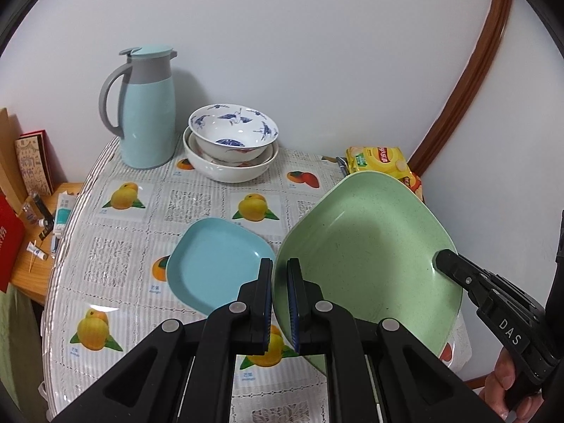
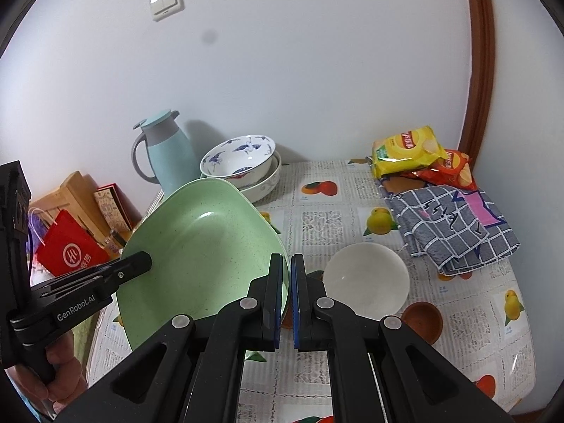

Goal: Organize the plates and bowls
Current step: 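Lift the pale-green plate with both grippers toward the blue plate, then lower the pale-green plate onto the light-blue plate with both grippers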

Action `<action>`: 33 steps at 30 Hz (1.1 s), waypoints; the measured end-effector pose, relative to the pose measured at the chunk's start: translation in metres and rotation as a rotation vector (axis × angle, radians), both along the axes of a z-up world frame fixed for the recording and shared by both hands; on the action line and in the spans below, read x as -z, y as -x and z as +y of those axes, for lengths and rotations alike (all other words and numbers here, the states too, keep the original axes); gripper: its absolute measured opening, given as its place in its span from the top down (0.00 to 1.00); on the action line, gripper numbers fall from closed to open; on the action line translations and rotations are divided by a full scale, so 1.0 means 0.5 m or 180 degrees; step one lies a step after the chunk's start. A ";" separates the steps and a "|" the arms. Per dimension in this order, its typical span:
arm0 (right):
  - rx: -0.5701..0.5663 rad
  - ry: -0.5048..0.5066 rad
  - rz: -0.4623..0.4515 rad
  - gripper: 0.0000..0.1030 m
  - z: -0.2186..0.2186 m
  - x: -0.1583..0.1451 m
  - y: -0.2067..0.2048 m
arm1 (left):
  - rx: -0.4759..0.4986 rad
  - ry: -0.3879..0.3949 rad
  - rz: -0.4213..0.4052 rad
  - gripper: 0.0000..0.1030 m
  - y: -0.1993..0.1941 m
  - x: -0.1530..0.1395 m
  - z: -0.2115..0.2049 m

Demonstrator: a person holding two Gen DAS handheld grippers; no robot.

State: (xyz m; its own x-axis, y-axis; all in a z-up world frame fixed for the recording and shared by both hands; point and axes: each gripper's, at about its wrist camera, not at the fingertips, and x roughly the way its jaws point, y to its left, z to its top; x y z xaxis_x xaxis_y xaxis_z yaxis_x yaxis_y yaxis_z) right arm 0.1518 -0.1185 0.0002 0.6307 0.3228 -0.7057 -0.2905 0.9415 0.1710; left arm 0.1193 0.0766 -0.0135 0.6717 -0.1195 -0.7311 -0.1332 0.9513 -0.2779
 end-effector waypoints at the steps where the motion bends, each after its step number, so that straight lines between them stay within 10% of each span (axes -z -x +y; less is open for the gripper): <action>1: -0.0007 -0.0001 0.0010 0.95 0.004 0.003 0.000 | -0.0011 0.0001 0.0003 0.92 0.001 0.002 0.003; 33: -0.0349 -0.0016 0.0539 0.95 0.150 0.174 -0.088 | -0.0345 0.0001 0.0539 0.92 -0.038 0.151 0.143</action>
